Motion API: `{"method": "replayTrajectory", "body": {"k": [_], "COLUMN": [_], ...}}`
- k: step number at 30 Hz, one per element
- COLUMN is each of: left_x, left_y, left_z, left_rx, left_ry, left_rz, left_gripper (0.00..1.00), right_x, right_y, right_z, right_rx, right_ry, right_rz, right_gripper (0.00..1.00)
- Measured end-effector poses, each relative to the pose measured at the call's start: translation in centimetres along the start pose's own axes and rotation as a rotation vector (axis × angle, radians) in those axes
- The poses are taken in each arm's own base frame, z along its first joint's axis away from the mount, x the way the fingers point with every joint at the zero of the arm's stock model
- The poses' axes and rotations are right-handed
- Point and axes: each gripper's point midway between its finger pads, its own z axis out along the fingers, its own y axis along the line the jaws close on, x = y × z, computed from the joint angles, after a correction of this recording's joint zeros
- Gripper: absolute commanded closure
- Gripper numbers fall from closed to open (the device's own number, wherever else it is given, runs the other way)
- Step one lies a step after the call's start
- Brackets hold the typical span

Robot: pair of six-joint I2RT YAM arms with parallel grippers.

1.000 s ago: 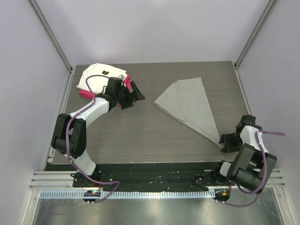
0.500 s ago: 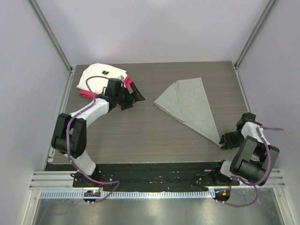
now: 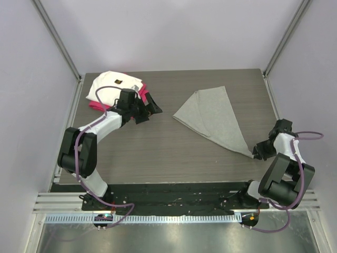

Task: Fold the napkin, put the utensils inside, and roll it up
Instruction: Fold the napkin

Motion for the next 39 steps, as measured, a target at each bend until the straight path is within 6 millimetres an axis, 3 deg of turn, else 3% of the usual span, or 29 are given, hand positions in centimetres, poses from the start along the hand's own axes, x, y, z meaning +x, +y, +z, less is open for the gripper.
{"method": "replayTrajectory", "body": {"k": [7, 11, 15, 19, 26, 33, 39], "left_x": [0.5, 0.5, 0.5, 0.5, 0.3, 0.1, -0.1], "left_y": [0.3, 0.2, 0.0, 0.0, 0.2, 0.4, 0.5], "left_z": [0.0, 0.0, 0.0, 0.0, -0.1, -0.1, -0.2], "left_rx": [0.004, 0.009, 0.017, 0.02, 0.019, 0.016, 0.014], "left_ry": [0.015, 0.016, 0.017, 0.02, 0.017, 0.014, 0.011], "left_rz": [-0.003, -0.003, -0.002, -0.004, -0.007, -0.011, -0.013], "left_gripper": [0.0, 0.0, 0.0, 0.0, 0.0, 0.0, 0.0], "right_x": [-0.5, 0.2, 1.0, 3.0, 8.8, 14.0, 16.5], "right_y": [2.9, 6.5, 11.8, 16.6, 23.8, 28.5, 31.8], "right_z": [-1.5, -3.2, -4.4, -4.4, -3.2, -4.6, -6.1], "right_rx": [-0.054, -0.104, -0.163, -0.217, -0.324, -0.486, -0.6], "right_ry": [-0.057, -0.113, -0.173, -0.192, -0.153, -0.096, -0.054], "right_rz": [-0.139, -0.285, -0.448, -0.589, -0.801, -0.907, -0.936], "right_gripper": [0.77, 0.78, 0.78, 0.78, 0.78, 0.78, 0.78]}}
